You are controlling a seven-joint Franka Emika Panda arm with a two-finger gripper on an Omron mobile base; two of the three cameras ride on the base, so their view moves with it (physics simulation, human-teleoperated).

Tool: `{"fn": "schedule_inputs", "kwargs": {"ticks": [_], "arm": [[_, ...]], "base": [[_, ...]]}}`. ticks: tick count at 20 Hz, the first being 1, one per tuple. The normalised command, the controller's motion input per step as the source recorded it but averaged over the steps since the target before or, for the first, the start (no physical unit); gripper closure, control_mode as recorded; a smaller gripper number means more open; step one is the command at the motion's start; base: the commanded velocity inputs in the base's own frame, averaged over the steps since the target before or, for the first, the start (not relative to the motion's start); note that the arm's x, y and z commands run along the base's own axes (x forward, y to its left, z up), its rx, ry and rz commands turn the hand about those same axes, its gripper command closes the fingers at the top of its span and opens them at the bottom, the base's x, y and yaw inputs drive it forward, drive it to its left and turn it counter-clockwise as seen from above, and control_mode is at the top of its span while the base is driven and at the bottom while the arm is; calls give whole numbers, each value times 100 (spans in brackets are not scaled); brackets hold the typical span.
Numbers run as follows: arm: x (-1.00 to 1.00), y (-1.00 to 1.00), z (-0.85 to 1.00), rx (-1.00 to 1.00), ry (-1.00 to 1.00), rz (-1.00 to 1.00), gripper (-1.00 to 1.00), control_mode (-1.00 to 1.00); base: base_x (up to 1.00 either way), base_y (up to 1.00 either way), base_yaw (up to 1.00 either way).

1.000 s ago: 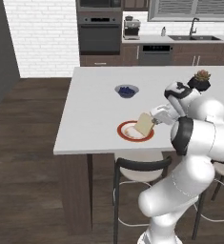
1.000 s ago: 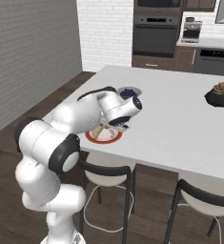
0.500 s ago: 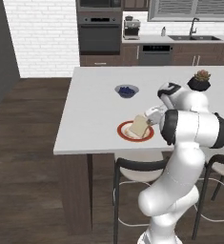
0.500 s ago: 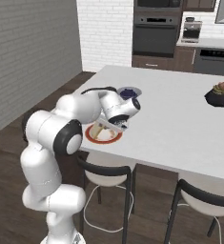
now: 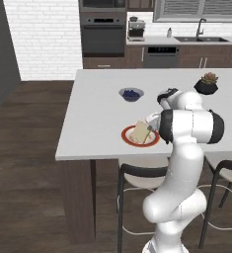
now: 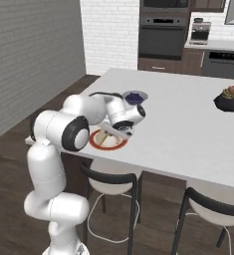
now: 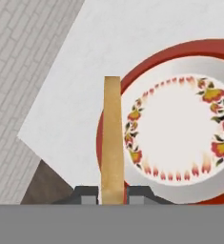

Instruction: Start the toaster. Once the lever pops up, take the bread to the plate on the dining counter.

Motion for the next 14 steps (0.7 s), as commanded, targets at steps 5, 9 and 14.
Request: {"fn": "schedule_inputs", "kwargs": {"ticks": [5,9,14], "arm": [[25,0,-33,0,0,0,100,-100],[43,0,-6,0,0,0,100,-100],[34,0,-7,0,0,0,100,-100]], "base": [[0,0,0],[0,0,0],[0,0,0]]}}
